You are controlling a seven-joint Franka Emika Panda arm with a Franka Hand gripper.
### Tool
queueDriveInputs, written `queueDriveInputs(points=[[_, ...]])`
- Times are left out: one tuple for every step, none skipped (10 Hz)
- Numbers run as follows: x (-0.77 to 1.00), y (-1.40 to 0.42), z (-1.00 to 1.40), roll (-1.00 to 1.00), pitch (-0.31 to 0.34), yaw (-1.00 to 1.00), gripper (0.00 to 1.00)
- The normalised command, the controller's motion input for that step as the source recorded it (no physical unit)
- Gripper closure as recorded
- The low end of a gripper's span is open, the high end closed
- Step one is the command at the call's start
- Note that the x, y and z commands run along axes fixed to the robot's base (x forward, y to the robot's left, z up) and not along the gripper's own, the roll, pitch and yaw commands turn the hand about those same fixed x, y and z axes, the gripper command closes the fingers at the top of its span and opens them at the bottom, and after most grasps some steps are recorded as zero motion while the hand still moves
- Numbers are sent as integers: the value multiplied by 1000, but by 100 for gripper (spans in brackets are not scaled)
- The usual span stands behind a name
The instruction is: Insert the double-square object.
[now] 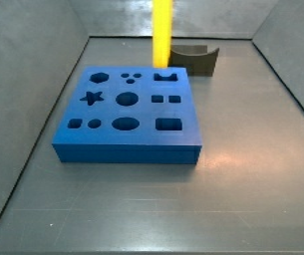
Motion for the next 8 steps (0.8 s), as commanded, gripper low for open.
queueDriveInputs(points=[[546,89,-320,41,187,-391,100],[471,86,-366,20,259,-400,100],[349,117,-397,0,294,-471,100],[334,103,-309,0,133,-646,100],[237,80,-260,-69,0,-883,100],[154,0,-254,-83,0,-954,100],[29,0,-171,-114,-34,-997,100],[0,-9,-117,-129,-123,-1000,100]])
